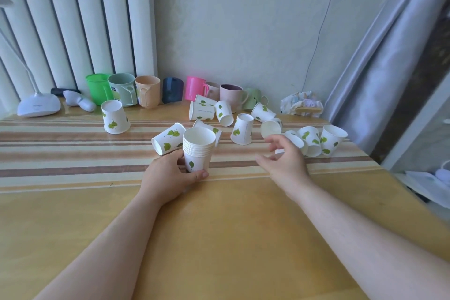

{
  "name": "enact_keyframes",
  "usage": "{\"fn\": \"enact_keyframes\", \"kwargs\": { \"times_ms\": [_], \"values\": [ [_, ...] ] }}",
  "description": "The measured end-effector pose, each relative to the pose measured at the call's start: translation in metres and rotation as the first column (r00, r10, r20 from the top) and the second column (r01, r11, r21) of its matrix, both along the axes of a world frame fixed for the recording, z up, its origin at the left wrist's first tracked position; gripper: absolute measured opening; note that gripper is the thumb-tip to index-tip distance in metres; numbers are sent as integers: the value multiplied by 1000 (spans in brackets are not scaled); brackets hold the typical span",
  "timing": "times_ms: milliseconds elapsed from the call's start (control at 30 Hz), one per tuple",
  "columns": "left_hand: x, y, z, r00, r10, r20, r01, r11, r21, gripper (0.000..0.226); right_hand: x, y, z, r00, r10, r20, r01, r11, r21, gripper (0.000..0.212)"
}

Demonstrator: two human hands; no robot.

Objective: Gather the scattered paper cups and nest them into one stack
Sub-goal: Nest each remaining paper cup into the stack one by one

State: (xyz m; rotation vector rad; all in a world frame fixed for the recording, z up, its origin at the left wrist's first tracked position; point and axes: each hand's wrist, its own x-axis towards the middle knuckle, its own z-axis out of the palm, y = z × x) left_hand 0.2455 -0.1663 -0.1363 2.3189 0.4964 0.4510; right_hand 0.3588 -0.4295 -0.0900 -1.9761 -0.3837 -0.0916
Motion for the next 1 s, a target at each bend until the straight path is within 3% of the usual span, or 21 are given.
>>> {"fn": "enact_keyframes", "kwargs": {
  "times_ms": [100,167,233,400,567,667,800,933,1000],
  "values": [
    [1,-1,-1,1000,0,-3,0,1000,1,37,22,-37,-9,968,-251,3,250,966,70,31],
    [2,-1,0,1000,4,-3,-4,1000,3,38,34,-51,-14,938,-342,-49,345,935,78,43],
    [2,-1,0,1000,5,-1,-5,1000,-1,38,44,-52,-18,935,-332,-125,343,936,77,65],
    [0,-2,0,1000,15,1,-15,1000,8,39,63,-31,-27,925,-307,-225,324,945,46,92],
    [-1,-4,2,1000,15,-2,-15,1000,11,37,60,-8,-27,892,-374,-254,403,913,70,78],
    [0,-3,2,1000,15,-6,-15,1000,1,39,48,8,-26,927,-270,-262,308,944,119,59],
    [2,-2,1,1000,16,-8,-16,1000,8,44,18,48,2,973,36,-229,60,916,397,40],
    [1,-2,1,1000,7,0,-7,1000,1,43,-4,93,31,960,245,-133,-149,853,500,34],
    [1,-2,1,1000,4,5,-4,1000,-1,43,-12,105,36,941,312,-128,-218,853,474,40]
  ]
}}
